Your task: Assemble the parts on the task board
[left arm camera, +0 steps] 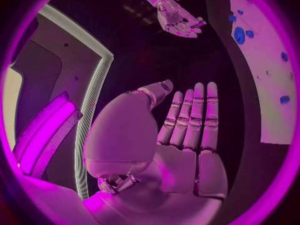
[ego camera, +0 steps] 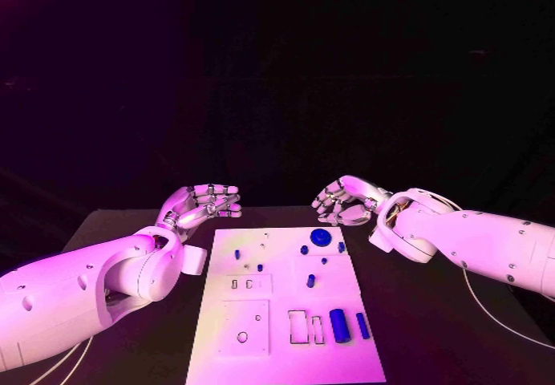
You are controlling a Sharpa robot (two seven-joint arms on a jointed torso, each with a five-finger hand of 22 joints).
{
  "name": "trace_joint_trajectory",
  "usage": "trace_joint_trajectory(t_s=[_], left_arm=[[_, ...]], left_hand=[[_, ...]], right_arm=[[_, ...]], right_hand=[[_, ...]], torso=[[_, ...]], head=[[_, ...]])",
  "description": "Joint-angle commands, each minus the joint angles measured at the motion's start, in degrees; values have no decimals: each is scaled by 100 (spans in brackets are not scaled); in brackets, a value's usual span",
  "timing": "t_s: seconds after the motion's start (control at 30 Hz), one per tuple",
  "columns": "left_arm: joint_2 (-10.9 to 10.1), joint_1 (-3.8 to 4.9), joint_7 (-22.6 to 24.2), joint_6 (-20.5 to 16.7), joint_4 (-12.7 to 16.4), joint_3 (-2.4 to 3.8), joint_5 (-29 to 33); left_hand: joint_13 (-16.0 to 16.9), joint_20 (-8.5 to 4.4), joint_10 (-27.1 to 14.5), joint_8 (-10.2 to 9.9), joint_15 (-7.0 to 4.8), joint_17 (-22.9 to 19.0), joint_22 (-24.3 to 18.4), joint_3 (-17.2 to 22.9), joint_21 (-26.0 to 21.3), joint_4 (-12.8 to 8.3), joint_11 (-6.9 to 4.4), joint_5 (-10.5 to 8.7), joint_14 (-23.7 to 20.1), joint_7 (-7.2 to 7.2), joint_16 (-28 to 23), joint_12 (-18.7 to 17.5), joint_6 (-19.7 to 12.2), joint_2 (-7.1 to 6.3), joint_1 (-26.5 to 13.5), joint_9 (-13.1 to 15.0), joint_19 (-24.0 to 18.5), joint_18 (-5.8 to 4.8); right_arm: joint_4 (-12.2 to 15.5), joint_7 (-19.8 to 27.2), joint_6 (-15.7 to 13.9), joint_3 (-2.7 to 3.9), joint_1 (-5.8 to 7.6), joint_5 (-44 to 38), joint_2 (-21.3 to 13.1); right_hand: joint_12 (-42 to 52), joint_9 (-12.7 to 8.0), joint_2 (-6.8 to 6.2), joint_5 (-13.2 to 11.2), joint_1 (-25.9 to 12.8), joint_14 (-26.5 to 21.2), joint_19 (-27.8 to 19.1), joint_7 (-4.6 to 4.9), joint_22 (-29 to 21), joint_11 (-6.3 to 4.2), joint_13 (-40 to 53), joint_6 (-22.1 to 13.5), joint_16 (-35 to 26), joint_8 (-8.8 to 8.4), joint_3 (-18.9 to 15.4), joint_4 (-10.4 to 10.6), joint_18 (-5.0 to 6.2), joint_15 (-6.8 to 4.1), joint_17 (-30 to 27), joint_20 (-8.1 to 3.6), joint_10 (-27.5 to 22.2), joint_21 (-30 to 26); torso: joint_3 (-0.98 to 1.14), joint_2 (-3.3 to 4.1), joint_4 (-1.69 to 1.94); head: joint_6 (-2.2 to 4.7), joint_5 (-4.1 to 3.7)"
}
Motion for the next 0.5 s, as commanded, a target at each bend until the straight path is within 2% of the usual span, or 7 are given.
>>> trace_joint_trajectory(t_s=[0.03, 0.07, 0.1, 0.13, 0.2, 0.33, 0.5], left_arm=[[-79, 25, -27, 291, 197, 33, -134], [-89, 26, -27, 295, 219, 37, -135], [-115, 30, -28, 304, 272, 46, -137], [-140, 35, -29, 311, 325, 54, -138], [-184, 47, -30, 320, 413, 67, -139], [-245, 81, -34, 332, 554, 81, -141], [-293, 117, -42, 354, 686, 95, -142]], left_hand=[[9, -1, 35, 30, 16, 9, 13, -23, 28, -34, 7, -34, 16, 188, 20, -28, 22, -68, 0, 5, 22, 64], [9, -1, 35, 30, 16, 9, 13, -23, 28, -34, 7, -34, 16, 188, 20, -28, 22, -68, 0, 5, 22, 64], [10, -1, 36, 30, 17, 11, 14, -26, 30, -34, 7, -34, 11, 188, 19, -30, 21, -70, -3, 5, 21, 63], [10, -1, 37, 30, 19, 13, 16, -29, 34, -33, 8, -35, 4, 188, 17, -32, 20, -74, -7, 6, 19, 62], [9, -3, 39, 29, 21, 17, 21, -35, 45, -32, 9, -36, -7, 188, 15, -38, 18, -79, -15, 6, 23, 62], [9, -11, 41, 27, 23, 39, 50, -59, 107, -28, 12, -40, -36, 191, 15, -60, 7, -85, -40, 7, 62, 65], [10, -25, 43, 25, 23, 73, 96, -94, 203, -26, 17, -44, -61, 199, 24, -90, -8, -87, -64, 9, 119, 65]], right_arm=[[69, -675, 252, 2, 16, -1583, 15], [77, -709, 259, 2, 18, -1647, 17], [96, -795, 278, 2, 20, -1801, 22], [117, -877, 295, 2, 22, -1945, 28], [150, -1012, 312, 2, 21, -2175, 43], [202, -1216, 355, 2, 1, -2544, 77], [258, -1349, 426, 0, -42, -2819, 110]], right_hand=[[-34, 33, -110, 18, -3, 393, 190, -59, 343, -80, 25, 120, 500, 15, -41, 45, 59, -103, 458, -132, 155, 511], [-34, 41, -123, 25, -9, 462, 221, -74, 400, -88, 31, 134, 614, 15, -35, 53, 59, -117, 548, -151, 173, 594], [-53, 93, -219, 30, -50, 498, 235, -98, 662, -118, 66, 183, 1117, 9, 35, 104, 54, -160, 986, -206, 233, 930], [-26, 131, -213, 44, -83, 514, 225, -124, 768, -124, 87, 222, 1340, 24, 77, 156, 55, -154, 1168, -209, 268, 1057], [-33, 204, -332, 92, -157, 563, 292, -130, 1110, -126, 104, 200, 1881, 11, 122, 231, 37, -149, 1563, -199, 151, 1411], [9, 366, -429, 162, -208, 746, 926, -132, 3143, -99, 169, 127, 3944, 5, 131, 328, -225, -100, 3533, -165, -114, 3009], [25, 451, -443, 149, -220, 800, 1206, -129, 4008, -87, 205, 73, 4653, 3, 107, 389, -341, -86, 4259, -147, -195, 3663]], torso=[[-18, 169, 30], [-19, 181, 33], [-22, 205, 41], [-24, 235, 47], [-23, 278, 58], [-24, 363, 72], [-39, 444, 77]], head=[[22, -44], [19, -46], [20, -54], [9, -51], [7, -49], [5, -59], [23, -59]])
